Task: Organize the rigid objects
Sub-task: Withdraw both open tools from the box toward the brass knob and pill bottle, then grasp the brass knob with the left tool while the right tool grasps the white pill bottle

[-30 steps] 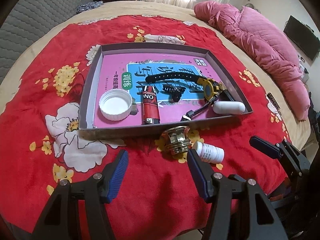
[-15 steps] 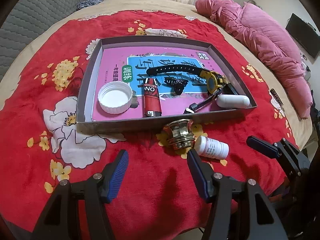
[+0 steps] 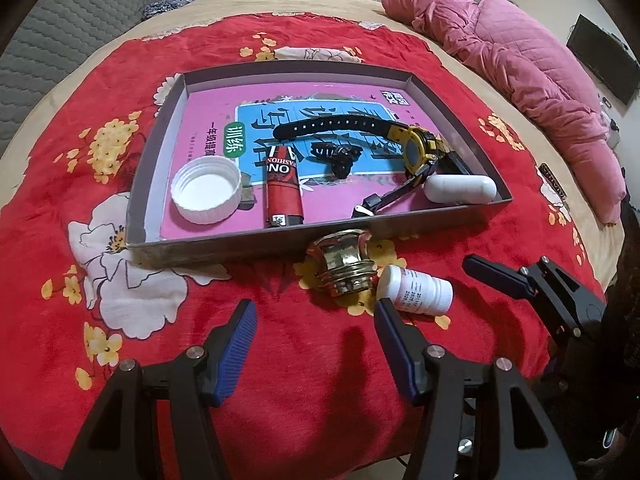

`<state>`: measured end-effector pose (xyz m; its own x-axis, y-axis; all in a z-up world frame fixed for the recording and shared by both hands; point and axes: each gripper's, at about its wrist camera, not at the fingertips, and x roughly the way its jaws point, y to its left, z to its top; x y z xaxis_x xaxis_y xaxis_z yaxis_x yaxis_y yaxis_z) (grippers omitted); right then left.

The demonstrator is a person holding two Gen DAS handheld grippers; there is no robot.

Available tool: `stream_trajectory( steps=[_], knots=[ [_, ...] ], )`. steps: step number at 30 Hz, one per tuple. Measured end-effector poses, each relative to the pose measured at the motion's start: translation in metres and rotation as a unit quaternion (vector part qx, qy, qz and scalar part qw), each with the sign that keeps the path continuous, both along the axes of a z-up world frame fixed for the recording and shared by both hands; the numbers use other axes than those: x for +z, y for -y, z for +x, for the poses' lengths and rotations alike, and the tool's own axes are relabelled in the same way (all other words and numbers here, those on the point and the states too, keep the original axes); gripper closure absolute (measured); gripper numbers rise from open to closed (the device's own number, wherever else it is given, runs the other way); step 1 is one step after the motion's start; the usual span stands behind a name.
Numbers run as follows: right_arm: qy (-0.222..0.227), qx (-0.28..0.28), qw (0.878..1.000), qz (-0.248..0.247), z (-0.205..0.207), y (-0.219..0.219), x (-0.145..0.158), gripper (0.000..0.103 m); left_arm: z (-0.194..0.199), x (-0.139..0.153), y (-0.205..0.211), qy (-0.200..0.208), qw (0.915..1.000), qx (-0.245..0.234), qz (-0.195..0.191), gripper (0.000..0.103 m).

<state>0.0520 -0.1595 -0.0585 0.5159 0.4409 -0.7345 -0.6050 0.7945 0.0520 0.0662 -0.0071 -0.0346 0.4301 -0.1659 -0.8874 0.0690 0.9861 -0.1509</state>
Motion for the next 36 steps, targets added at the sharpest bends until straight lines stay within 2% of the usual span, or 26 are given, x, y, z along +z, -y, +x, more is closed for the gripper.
stream_trajectory(
  steps=[10, 23, 29, 30, 32, 34, 36],
  knots=[
    [-0.011, 0.000, 1.000, 0.007, 0.012, -0.003, -0.012, 0.028, 0.011, -0.006, 0.004, -0.006, 1.0000, -0.001, 0.003, 0.043],
    [0.010, -0.007, 1.000, -0.004, 0.023, -0.012, -0.017, 0.028, 0.022, -0.015, 0.007, -0.014, 0.9999, 0.002, 0.002, 0.043],
    [-0.005, -0.011, 1.000, 0.011, 0.029, -0.007, -0.020, 0.029, 0.023, -0.016, 0.008, -0.015, 0.9999, 0.003, 0.002, 0.043],
    [-0.005, -0.013, 1.000, 0.010, 0.029, -0.007, -0.020, 0.030, 0.024, -0.016, 0.008, -0.015, 0.9999, 0.003, 0.003, 0.043],
    [-0.005, -0.024, 1.000, 0.014, 0.032, -0.003, -0.018, 0.043, 0.024, -0.017, 0.009, -0.019, 0.9998, 0.003, 0.007, 0.043],
    [-0.016, -0.037, 0.999, 0.026, 0.037, 0.004, -0.018, 0.049, 0.025, -0.019, 0.010, -0.022, 0.9997, 0.002, 0.010, 0.043],
    [-0.029, -0.046, 0.998, 0.038, 0.040, 0.010, -0.019, 0.052, 0.025, -0.020, 0.011, -0.023, 0.9997, 0.002, 0.012, 0.043]
  ],
)
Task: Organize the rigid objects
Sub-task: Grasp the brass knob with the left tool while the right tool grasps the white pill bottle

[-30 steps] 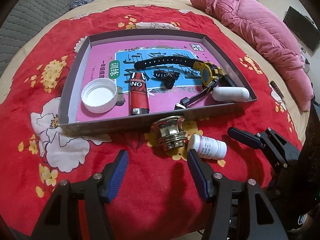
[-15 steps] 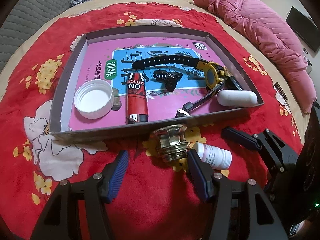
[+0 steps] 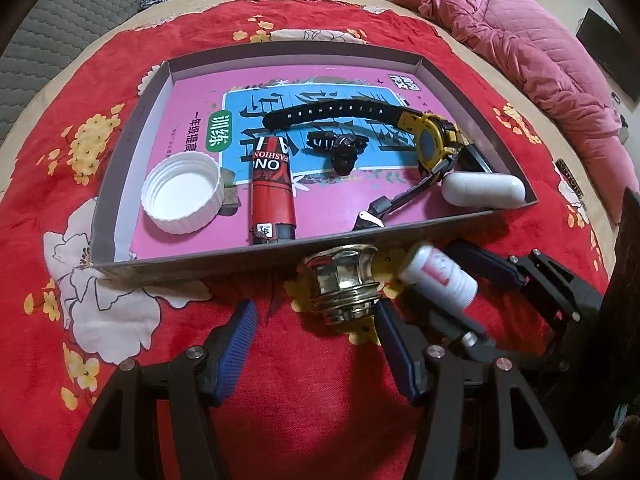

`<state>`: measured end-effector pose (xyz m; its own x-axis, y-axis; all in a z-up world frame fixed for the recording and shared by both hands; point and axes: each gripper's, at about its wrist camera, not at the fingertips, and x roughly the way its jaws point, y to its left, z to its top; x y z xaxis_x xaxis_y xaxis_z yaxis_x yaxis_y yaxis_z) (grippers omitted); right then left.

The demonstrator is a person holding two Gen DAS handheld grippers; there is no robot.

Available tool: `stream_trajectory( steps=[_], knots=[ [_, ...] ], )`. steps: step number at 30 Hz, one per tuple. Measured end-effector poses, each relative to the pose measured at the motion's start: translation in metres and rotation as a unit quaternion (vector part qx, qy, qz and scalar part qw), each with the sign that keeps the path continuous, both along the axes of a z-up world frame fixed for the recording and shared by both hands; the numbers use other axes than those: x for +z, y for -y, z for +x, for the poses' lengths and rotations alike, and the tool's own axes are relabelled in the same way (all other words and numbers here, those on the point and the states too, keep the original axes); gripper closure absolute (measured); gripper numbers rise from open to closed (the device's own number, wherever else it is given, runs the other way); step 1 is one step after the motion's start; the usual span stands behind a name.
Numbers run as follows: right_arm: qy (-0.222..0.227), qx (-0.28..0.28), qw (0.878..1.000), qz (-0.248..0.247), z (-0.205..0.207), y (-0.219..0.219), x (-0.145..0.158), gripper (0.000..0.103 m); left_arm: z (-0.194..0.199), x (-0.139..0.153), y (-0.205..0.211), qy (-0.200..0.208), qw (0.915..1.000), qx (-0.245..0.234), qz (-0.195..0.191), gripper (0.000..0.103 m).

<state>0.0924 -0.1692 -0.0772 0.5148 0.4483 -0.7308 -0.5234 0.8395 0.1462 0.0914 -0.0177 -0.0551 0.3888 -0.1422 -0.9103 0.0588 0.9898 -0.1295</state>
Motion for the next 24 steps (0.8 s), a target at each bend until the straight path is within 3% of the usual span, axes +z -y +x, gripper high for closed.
stream_trajectory(
  steps=[2, 8, 24],
  knots=[
    [0.000, -0.010, 1.000, 0.000, 0.001, 0.004, 0.001, 0.059, 0.000, 0.000, 0.001, 0.000, 1.0000, -0.001, 0.001, 0.043],
    [-0.016, -0.028, 0.999, 0.020, 0.006, 0.015, 0.002, 0.066, 0.003, -0.002, 0.005, -0.004, 1.0000, -0.005, -0.001, 0.043],
    [-0.029, -0.033, 0.998, 0.033, 0.010, 0.020, -0.001, 0.071, 0.017, -0.010, 0.008, -0.004, 0.9998, 0.014, -0.014, 0.042]
  ],
)
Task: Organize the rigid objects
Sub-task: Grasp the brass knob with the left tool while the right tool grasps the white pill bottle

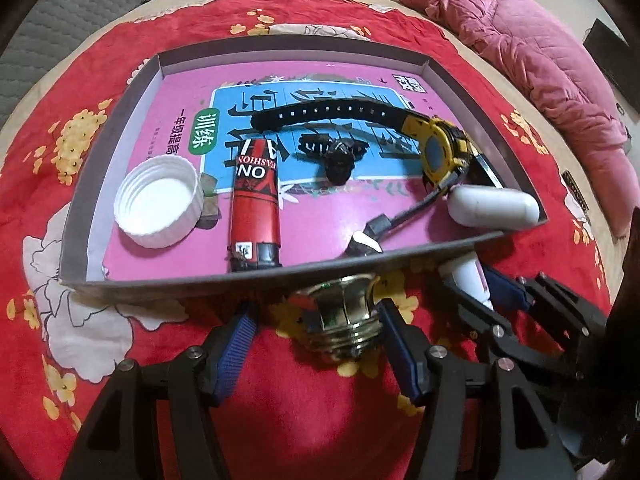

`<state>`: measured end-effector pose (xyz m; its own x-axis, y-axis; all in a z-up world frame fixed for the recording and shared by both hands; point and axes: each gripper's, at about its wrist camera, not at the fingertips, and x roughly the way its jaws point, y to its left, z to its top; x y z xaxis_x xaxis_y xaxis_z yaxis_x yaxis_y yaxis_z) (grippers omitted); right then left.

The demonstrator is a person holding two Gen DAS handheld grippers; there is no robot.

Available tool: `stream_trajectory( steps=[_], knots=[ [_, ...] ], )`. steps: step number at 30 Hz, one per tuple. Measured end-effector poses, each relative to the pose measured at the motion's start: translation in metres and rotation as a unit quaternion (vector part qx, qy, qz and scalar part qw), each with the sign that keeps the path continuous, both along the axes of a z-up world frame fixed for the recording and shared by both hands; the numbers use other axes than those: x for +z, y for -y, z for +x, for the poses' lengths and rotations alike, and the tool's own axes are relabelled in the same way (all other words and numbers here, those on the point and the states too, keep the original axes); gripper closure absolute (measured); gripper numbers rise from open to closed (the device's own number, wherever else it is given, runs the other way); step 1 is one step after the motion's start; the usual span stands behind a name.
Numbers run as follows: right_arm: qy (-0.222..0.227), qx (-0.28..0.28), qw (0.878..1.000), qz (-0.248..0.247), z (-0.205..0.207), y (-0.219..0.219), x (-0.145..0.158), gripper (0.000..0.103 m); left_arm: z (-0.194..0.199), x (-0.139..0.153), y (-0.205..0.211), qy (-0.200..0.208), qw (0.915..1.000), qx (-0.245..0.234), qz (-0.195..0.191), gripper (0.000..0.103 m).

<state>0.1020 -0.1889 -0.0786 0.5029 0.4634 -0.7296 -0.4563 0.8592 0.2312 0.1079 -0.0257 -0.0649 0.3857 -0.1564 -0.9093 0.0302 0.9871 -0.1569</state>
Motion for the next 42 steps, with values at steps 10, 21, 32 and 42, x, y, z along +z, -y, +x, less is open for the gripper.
stream_trajectory(
  steps=[10, 21, 32, 42],
  knots=[
    [-0.004, 0.003, 1.000, 0.001, 0.001, 0.001, -0.002, 0.071, 0.004, -0.001, -0.001, -0.002, 0.9998, 0.019, -0.010, 0.048],
    [-0.004, 0.005, 1.000, -0.003, 0.001, -0.001, -0.003, 0.071, 0.000, -0.001, -0.004, 0.010, 0.9996, 0.022, -0.012, 0.062],
    [-0.003, 0.013, 1.000, -0.002, 0.001, -0.001, -0.001, 0.074, -0.021, 0.003, -0.009, 0.034, 0.9990, 0.005, -0.028, 0.067],
    [0.008, 0.023, 1.000, 0.006, -0.005, -0.001, 0.007, 0.075, -0.033, 0.012, -0.007, 0.046, 0.9986, -0.010, -0.023, 0.067]
  ],
)
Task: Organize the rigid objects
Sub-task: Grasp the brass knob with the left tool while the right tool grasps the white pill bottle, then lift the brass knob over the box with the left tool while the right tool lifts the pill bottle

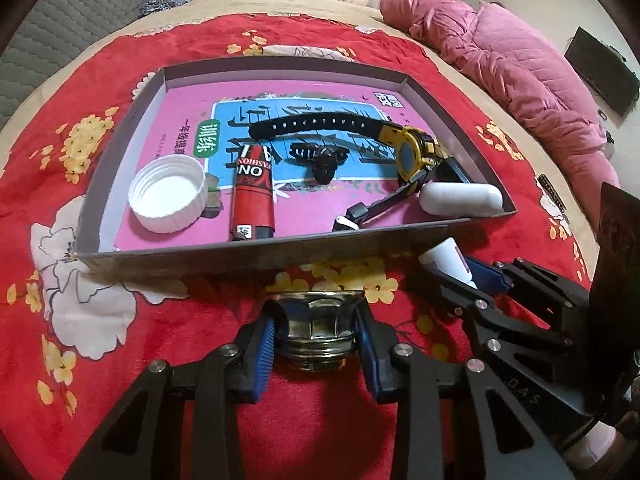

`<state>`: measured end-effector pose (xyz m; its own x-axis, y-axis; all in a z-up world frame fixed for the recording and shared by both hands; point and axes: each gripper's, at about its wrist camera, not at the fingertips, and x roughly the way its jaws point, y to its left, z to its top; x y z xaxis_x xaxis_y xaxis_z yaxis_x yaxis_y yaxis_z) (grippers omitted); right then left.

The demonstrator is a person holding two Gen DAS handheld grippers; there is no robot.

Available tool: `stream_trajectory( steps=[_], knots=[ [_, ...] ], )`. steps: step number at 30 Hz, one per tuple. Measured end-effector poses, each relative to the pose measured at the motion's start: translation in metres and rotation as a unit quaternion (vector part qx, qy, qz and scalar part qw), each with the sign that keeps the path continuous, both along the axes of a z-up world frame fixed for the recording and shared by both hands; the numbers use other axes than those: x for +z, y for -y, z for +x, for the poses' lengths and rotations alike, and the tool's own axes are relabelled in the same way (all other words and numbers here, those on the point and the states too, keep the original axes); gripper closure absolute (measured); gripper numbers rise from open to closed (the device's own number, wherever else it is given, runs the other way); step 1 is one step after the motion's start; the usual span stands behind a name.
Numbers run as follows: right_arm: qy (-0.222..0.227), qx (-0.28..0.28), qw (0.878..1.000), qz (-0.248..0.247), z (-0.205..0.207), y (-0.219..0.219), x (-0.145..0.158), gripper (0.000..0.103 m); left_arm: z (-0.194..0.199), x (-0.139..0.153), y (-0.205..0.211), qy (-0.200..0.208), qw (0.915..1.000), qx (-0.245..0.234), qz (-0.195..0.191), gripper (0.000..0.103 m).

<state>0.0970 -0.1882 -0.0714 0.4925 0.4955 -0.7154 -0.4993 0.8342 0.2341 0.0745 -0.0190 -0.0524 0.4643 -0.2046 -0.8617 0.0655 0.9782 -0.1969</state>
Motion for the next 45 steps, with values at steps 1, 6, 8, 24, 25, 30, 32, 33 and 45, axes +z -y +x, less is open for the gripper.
stream_trajectory(
  steps=[1, 6, 8, 24, 25, 30, 32, 33, 45],
  knots=[
    [0.003, 0.001, 1.000, 0.001, -0.001, 0.000, 0.002, 0.075, -0.001, 0.001, -0.001, 0.003, 1.0000, 0.001, 0.000, 0.067],
    [0.013, 0.003, 1.000, 0.015, -0.004, 0.003, 0.010, 0.075, -0.002, 0.007, -0.002, 0.013, 0.9999, 0.002, 0.003, 0.067],
    [0.014, 0.004, 1.000, 0.021, -0.004, 0.003, 0.012, 0.075, -0.002, 0.011, -0.004, 0.018, 0.9998, 0.004, 0.002, 0.067],
    [0.072, 0.042, 0.995, 0.060, -0.023, 0.001, 0.047, 0.075, -0.005, 0.032, -0.009, 0.056, 0.9983, 0.013, -0.006, 0.067],
    [0.072, 0.042, 0.995, 0.061, -0.023, 0.001, 0.047, 0.075, -0.006, 0.033, -0.009, 0.058, 0.9982, 0.013, -0.006, 0.067],
    [0.071, 0.039, 0.994, 0.069, -0.022, 0.004, 0.049, 0.075, -0.005, 0.039, -0.007, 0.072, 0.9974, 0.010, -0.003, 0.067],
    [0.073, 0.038, 0.994, 0.072, -0.022, 0.004, 0.051, 0.075, -0.005, 0.040, -0.007, 0.074, 0.9972, 0.009, -0.003, 0.067],
    [0.075, 0.038, 0.994, 0.072, -0.022, 0.005, 0.051, 0.075, -0.004, 0.040, -0.007, 0.073, 0.9973, 0.008, -0.004, 0.067],
    [0.077, 0.015, 0.994, 0.073, -0.018, 0.013, 0.050, 0.075, 0.002, 0.044, -0.016, 0.089, 0.9957, 0.022, -0.015, 0.067]
  ],
)
